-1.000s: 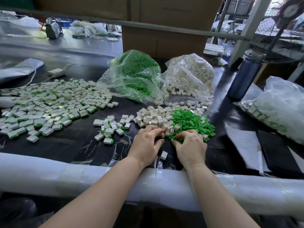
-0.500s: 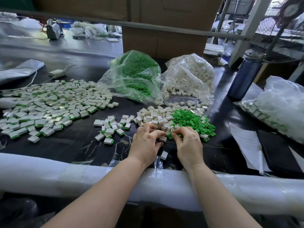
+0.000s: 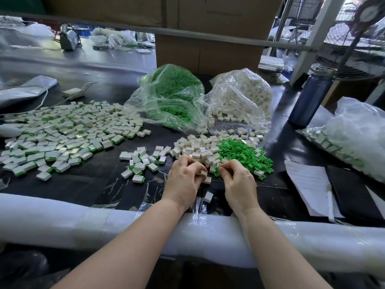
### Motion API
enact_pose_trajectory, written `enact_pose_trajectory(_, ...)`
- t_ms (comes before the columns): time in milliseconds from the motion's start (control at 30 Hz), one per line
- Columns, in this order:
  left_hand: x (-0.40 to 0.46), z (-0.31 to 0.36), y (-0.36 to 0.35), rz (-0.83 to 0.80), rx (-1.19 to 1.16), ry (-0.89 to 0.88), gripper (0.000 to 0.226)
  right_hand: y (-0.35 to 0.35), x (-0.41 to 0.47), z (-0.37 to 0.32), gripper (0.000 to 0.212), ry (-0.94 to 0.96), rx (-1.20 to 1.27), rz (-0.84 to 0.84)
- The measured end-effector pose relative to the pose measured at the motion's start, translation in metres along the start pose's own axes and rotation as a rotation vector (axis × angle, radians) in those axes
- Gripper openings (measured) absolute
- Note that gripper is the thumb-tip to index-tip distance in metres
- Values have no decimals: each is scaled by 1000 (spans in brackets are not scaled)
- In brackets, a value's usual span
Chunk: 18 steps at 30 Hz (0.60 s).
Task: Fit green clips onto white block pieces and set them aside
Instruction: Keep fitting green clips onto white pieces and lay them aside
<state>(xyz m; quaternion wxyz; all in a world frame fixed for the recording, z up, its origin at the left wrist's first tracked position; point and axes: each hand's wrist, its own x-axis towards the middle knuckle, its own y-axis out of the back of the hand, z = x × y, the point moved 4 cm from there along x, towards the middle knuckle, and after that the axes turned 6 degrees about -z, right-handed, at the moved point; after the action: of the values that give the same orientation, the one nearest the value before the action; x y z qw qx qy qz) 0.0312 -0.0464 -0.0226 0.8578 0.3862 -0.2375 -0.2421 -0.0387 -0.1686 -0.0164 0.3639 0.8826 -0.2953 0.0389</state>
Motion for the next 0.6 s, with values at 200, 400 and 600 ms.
enact_pose_trajectory(200, -3, 4, 8, 39, -248, 0, 19, -1, -2, -1, 24, -6, 161, -30)
enact_pose_trajectory(400, -3, 2, 7, 19, -385, 7, 12, 2, -1, 0, 25, -31, 326, -67)
enact_pose_trajectory(600, -4, 2, 6, -8, -427, -1, 11, 2, 0, -1, 22, -24, 353, -78)
